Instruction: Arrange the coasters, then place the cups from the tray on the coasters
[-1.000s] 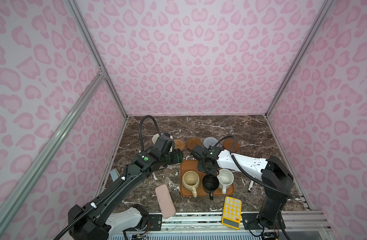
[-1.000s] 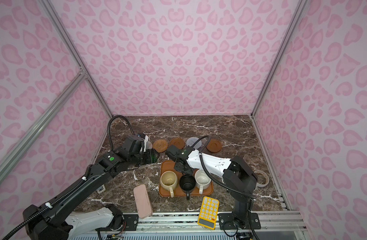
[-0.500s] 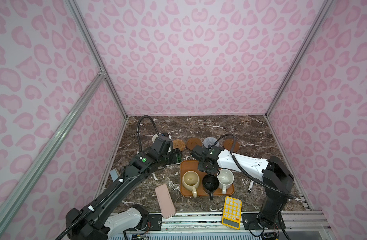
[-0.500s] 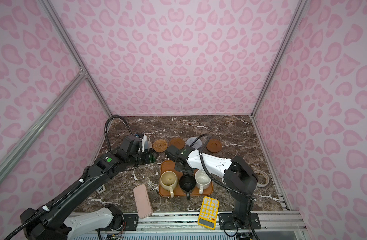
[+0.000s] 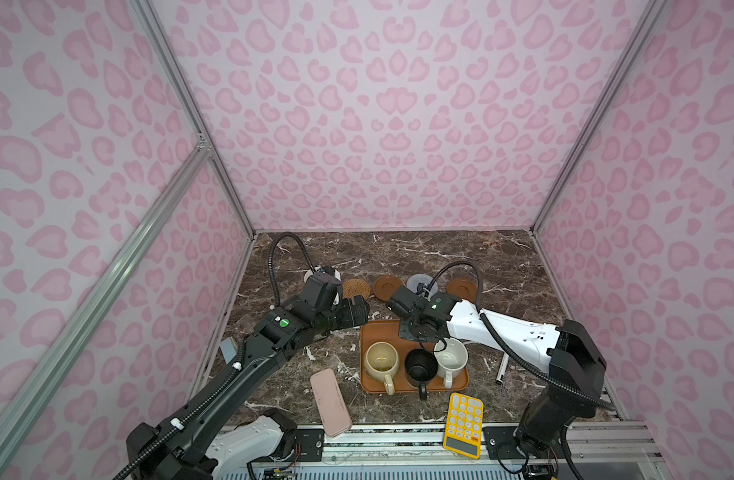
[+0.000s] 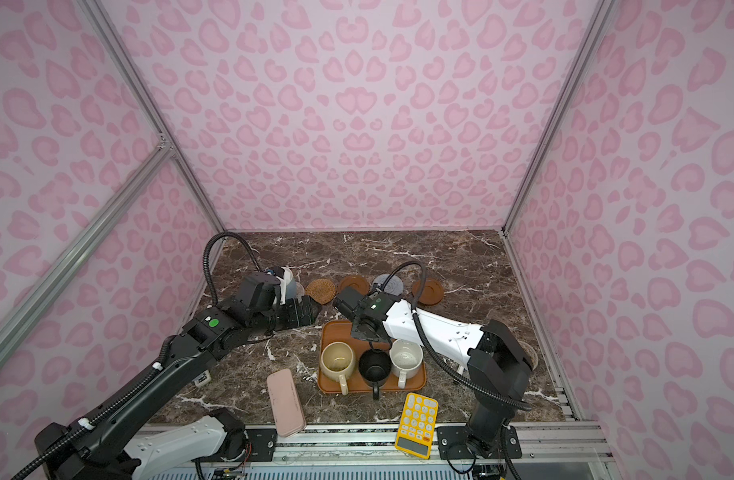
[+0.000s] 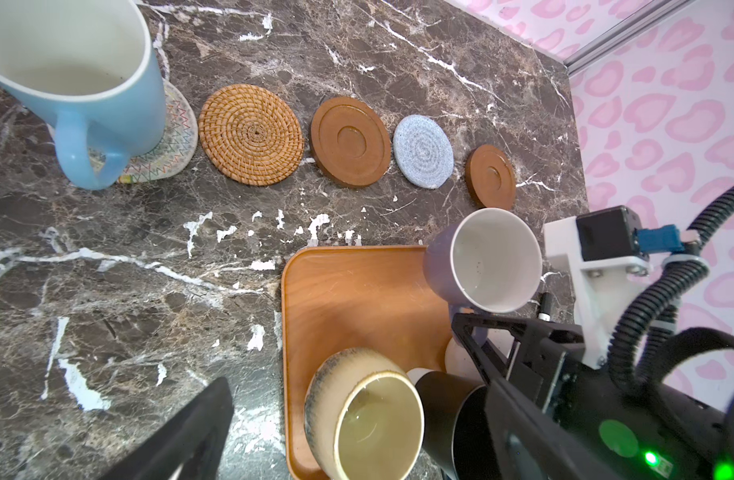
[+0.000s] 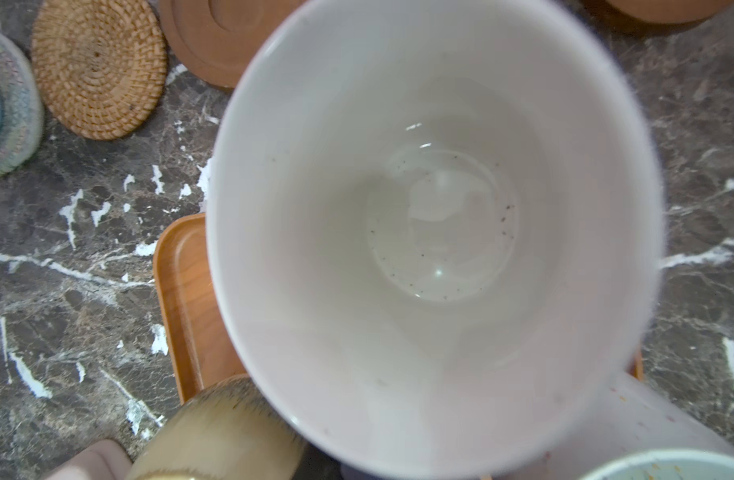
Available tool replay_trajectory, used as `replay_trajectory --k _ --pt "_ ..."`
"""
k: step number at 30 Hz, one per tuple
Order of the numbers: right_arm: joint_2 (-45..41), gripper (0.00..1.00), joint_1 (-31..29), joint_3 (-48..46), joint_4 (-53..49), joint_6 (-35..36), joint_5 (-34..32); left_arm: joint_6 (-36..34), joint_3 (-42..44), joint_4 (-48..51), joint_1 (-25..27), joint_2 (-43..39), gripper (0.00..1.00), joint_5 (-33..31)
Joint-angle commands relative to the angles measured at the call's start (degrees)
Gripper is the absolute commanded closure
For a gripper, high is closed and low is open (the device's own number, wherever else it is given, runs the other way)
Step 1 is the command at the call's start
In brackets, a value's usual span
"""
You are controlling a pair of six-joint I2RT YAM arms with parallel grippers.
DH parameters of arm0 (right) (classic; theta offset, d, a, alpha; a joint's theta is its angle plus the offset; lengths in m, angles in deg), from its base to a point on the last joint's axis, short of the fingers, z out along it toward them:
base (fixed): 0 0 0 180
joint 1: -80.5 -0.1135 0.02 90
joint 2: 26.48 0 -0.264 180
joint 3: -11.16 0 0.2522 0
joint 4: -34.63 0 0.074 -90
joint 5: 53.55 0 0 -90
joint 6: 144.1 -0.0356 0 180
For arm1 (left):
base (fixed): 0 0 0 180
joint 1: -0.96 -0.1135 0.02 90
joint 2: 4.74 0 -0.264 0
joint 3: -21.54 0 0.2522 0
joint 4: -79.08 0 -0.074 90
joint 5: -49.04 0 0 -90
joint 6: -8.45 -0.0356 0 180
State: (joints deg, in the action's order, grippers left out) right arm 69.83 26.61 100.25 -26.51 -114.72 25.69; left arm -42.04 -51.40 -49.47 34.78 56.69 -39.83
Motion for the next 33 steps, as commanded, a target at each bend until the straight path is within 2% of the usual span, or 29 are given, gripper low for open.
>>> replay_trajectory --k 1,6,11,15,19,29,33 --pt "-0.65 1.0 -0.36 0.3 1.89 2.27 -2.55 1.6 -0.85 0.01 -0.25 -1.03 0.03 -0.2" --pt "-1.2 1.0 -1.08 1.6 2.42 5.23 -2.61 1.93 -1.97 0.96 -0.5 -1.66 0.03 -0.25" --pt "-2.21 1.0 -0.59 1.5 6.21 10.05 0.37 2.76 -2.85 1.08 -1.42 -2.28 0.03 -0.4" --pt "-3.14 1.0 1.47 0.78 10.95 13.12 6.59 3.42 -3.45 1.86 -5.18 -2.36 0.03 2.54" --pt "-2.81 1.0 2.71 2.44 12.74 16.91 8.9 2.45 -3.97 3.02 -8.62 -3.24 0.03 3.0" --pt "4.43 1.0 6.4 9.22 18.34 23.2 20.94 1.88 -3.14 1.06 -16.24 -2.69 0.03 7.77" --pt "9.57 1.0 6.6 15.94 17.73 24.82 22.24 2.23 -3.61 0.01 -18.42 -1.9 0.03 9.77"
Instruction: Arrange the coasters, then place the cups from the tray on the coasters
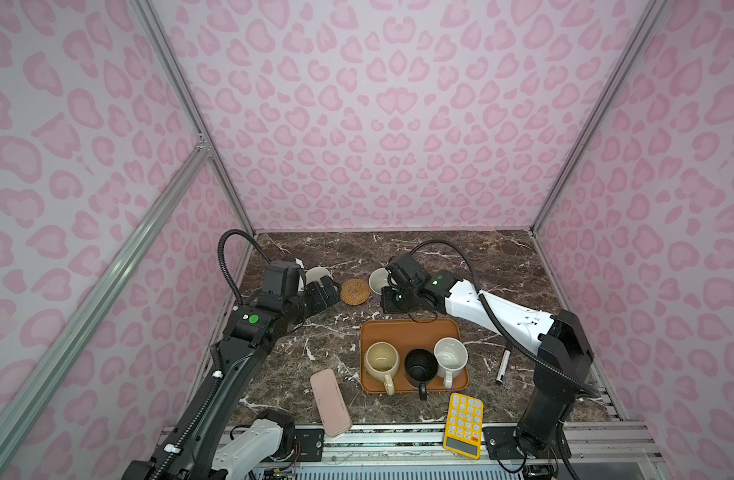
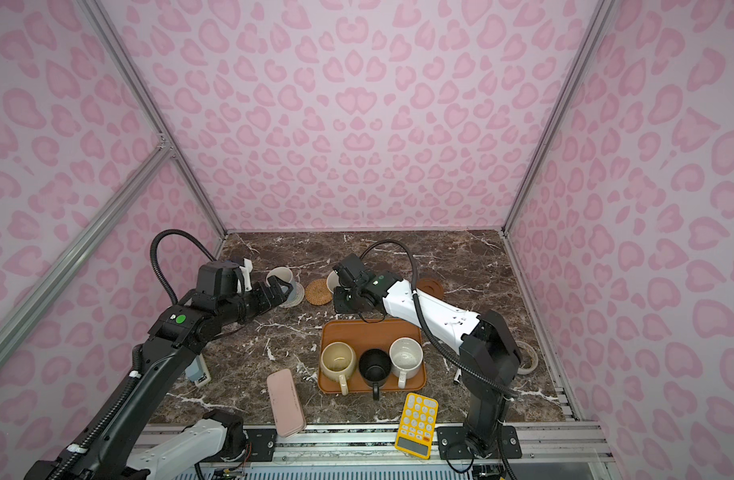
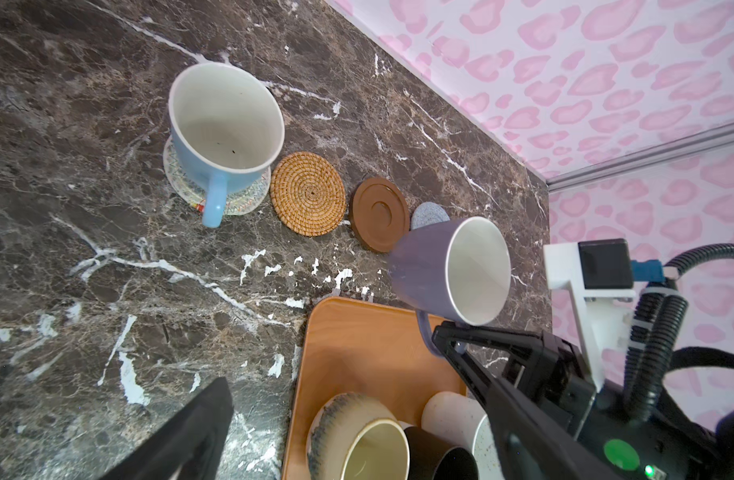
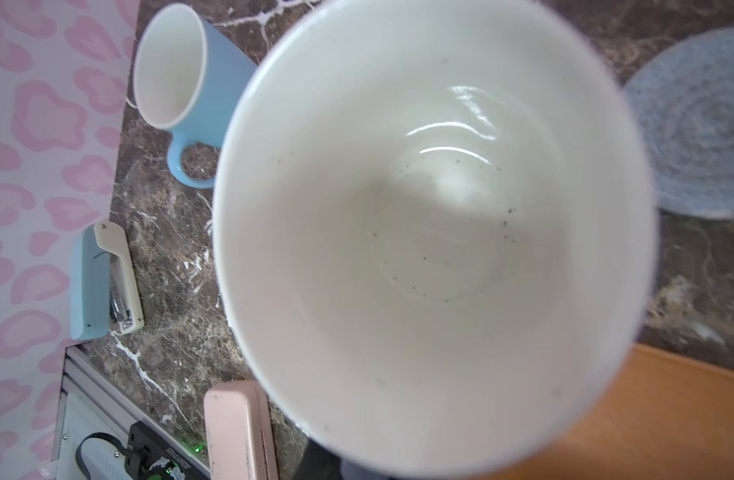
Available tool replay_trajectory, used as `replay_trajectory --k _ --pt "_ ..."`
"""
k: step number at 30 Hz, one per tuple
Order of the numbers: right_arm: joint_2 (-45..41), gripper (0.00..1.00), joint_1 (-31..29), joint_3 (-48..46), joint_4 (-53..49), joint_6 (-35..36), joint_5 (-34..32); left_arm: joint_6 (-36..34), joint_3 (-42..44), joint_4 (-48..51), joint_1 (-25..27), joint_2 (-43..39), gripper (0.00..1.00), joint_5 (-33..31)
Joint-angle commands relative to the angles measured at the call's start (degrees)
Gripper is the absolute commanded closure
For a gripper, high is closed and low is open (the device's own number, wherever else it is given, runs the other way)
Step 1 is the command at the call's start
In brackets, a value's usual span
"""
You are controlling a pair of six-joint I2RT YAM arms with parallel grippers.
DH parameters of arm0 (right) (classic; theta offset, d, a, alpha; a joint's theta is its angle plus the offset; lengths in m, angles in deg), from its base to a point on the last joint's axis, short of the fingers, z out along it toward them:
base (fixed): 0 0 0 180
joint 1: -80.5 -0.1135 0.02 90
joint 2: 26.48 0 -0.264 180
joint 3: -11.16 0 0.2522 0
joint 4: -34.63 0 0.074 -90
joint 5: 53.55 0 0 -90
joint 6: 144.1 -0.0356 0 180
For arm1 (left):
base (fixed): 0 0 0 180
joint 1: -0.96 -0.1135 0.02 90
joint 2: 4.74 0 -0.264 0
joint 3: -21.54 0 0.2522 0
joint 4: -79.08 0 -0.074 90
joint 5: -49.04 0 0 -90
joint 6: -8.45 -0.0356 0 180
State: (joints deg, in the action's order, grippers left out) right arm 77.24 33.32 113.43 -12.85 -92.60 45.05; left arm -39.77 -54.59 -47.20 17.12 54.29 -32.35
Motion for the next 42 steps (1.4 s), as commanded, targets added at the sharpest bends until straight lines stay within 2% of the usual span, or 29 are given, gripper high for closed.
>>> replay_trajectory --k 1,6,15,25,42 --pt "3.41 1.0 -0.09 3.98 3.86 2.88 3.22 -0.04 -0.6 -2.28 -1.0 0.8 0.03 2.37" --pt "9.48 1.0 -0.04 9.32 3.36 2.0 4.36 1.14 0.3 -3.09 -2.96 2.14 0.03 3.59" --pt "19.8 1.0 -0.17 21.75 -0.63 1.21 4.03 0.91 1.66 -3.31 -3.87 3.29 0.03 1.35" --pt "27.07 1.0 0.08 29.47 -1.96 -1.49 5.38 1.0 2.34 -3.32 -3.89 3.51 0.03 0.17" --pt "31.49 1.0 0.94 30.66 0.2 -3.76 6.21 1.63 4.2 -3.05 -3.86 2.27 0.03 -0.01"
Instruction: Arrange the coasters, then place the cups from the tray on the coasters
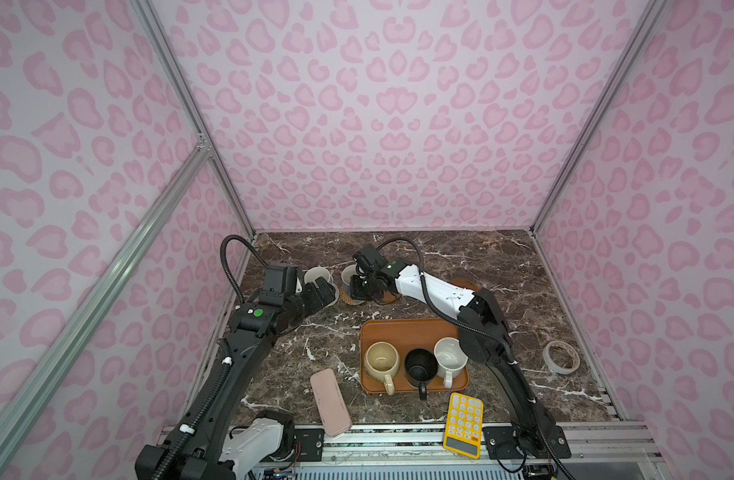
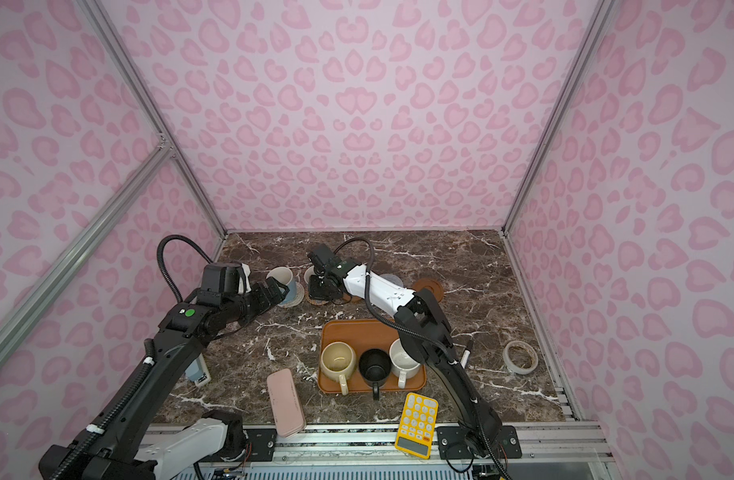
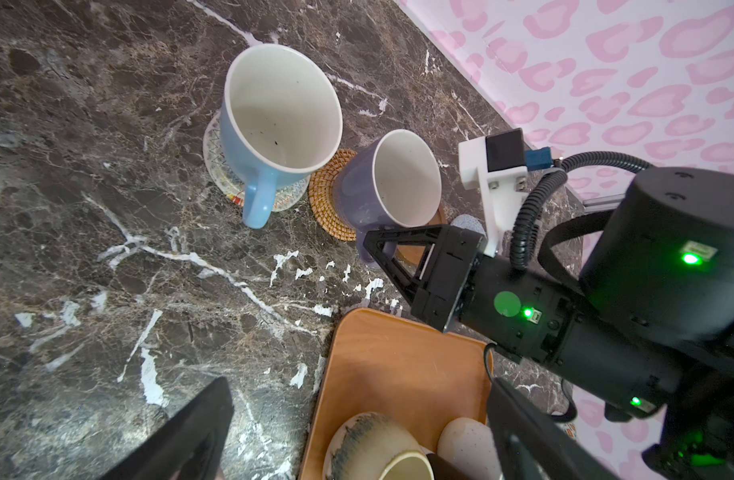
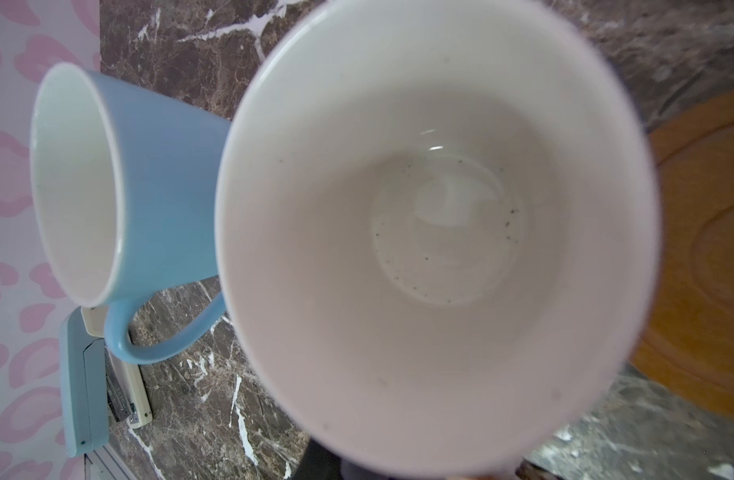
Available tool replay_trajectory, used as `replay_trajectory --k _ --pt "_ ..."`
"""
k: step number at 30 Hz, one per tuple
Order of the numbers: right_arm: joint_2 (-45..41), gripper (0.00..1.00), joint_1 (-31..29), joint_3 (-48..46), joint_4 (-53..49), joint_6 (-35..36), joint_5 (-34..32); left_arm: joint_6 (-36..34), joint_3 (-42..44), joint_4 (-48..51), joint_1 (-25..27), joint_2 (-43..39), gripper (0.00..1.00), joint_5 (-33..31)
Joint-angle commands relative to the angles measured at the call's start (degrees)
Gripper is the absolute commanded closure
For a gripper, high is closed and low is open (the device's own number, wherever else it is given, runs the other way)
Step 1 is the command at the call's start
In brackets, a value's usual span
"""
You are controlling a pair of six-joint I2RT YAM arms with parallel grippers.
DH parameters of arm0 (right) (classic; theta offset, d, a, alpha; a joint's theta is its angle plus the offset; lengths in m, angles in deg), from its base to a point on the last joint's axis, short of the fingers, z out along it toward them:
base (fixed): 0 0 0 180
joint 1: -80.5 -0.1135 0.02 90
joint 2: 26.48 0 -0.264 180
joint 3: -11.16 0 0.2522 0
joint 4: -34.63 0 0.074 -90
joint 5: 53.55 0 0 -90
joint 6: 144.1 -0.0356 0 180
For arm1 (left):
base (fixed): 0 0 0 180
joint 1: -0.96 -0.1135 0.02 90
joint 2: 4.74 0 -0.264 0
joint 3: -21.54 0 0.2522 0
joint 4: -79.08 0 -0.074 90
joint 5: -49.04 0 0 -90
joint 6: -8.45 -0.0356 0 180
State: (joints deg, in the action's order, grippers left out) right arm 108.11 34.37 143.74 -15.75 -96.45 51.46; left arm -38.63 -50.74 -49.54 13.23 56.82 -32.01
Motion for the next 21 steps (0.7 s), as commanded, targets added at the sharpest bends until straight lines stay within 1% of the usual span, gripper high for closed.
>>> replay_trajectory --k 1,6,16,17,19,21 --pt "0.82 1.0 -0.02 0.37 3.43 -0.14 0.07 0.53 0.42 -0.8 -0.05 -0.39 0.03 -0.37" --pt "2.3 1.0 0.18 1.85 2.67 -0.39 0.18 0.73 0.7 -0.81 0.01 -0.65 0.03 -0.32" --pt "2.8 1.0 -0.19 1.91 1.83 -1.12 -0.98 0.79 1.48 -0.71 0.0 -1.6 0.03 -0.34" --pt "2.89 0.97 -0.19 1.88 1.76 -1.1 -0.87 0.8 1.48 -0.64 -0.05 -1.62 0.03 -0.44" --pt "2.91 0.85 -0.19 1.98 1.56 -1.16 -0.47 0.77 1.52 -0.54 0.0 -1.79 0.03 -0.64" --pt "2.96 0.76 -0.19 1.97 1.3 -1.33 -0.41 0.77 1.48 -0.44 -0.01 -1.83 0.03 -0.69"
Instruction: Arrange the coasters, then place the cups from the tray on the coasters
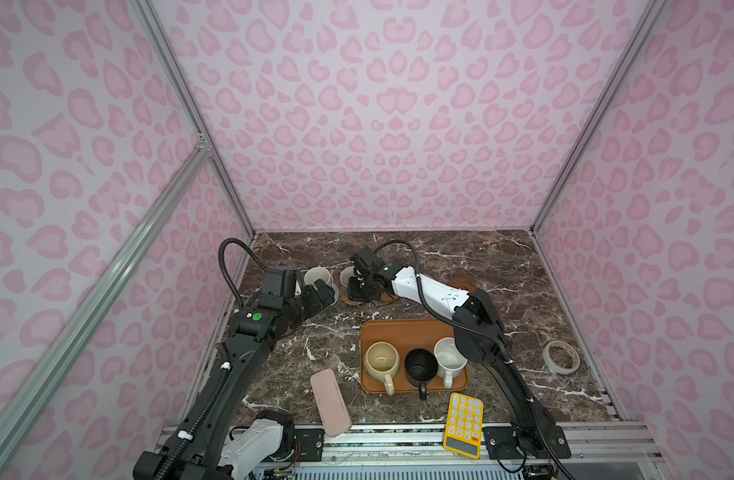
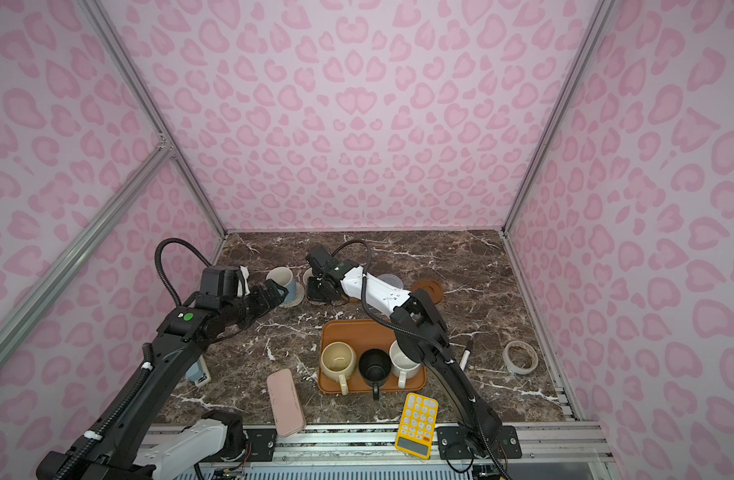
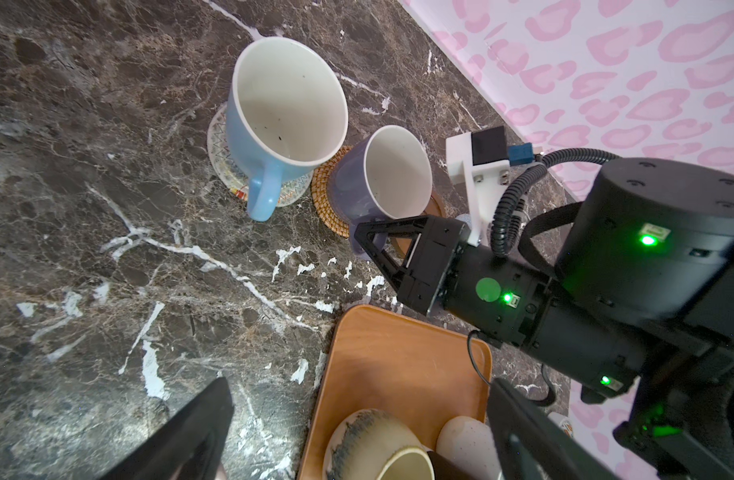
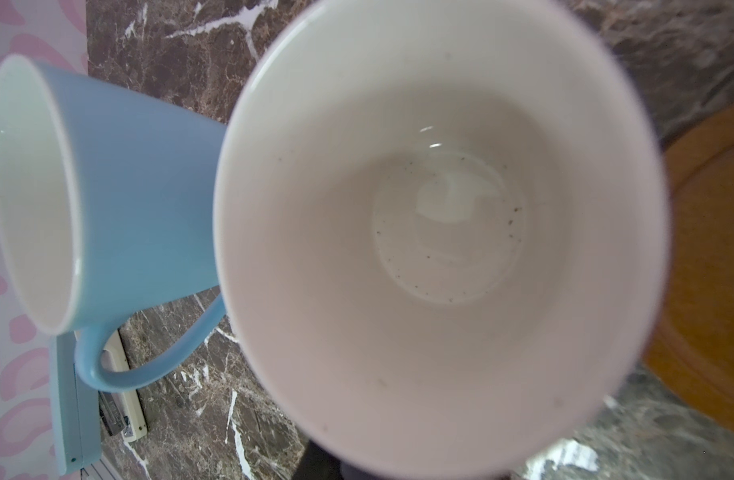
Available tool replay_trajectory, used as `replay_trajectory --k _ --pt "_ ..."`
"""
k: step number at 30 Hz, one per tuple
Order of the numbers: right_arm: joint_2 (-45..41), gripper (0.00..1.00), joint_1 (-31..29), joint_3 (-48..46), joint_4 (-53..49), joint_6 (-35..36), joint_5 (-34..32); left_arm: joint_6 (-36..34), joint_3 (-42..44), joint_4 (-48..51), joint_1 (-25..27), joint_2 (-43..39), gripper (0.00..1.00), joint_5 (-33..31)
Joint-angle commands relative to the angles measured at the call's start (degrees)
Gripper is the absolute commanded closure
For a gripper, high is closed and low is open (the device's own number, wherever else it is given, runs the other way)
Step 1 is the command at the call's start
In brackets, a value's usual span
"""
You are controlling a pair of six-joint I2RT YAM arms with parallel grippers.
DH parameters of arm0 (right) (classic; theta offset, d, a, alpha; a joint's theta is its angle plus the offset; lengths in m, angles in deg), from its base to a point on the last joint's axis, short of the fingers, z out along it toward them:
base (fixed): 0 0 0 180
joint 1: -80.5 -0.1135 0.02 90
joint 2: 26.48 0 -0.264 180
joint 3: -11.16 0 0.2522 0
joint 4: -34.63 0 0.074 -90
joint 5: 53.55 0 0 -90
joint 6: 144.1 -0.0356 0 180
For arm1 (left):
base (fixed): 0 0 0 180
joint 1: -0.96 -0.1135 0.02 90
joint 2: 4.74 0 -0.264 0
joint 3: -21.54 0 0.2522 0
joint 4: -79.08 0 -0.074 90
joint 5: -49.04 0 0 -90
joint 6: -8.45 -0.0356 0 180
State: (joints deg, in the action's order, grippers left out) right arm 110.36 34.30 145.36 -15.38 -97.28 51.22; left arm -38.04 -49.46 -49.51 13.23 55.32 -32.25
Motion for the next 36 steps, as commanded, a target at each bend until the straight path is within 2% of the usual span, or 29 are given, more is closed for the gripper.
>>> replay_trajectory --k 1,11,25,27,36 --pt "0.67 0.72 -0.15 0.37 0.87 -0.45 -0.22 0.26 0.19 -0.47 0.01 -0.37 0.03 -0.45" --pt "-0.07 0.46 -0.3 0.34 -0.24 0.15 -1.4 0.3 0.19 0.23 -0.04 -1.25 0.03 -1.0" --pt "-7.61 0.05 -2.4 -0.95 -4.86 4.89 -9.54 -0.33 -0.94 3.4 0.01 -3.25 0.03 -0.76" --pt "-9.64 0.03 -2.58 -2.39 -4.72 5.15 -10.48 -0.59 -1.12 4.44 0.01 -3.72 0.03 -0.86" --pt "-19.35 0.03 -2.58 -11.38 -3.56 7.02 -13.88 -0.88 -1.99 7.92 0.06 -5.83 0.03 0.56"
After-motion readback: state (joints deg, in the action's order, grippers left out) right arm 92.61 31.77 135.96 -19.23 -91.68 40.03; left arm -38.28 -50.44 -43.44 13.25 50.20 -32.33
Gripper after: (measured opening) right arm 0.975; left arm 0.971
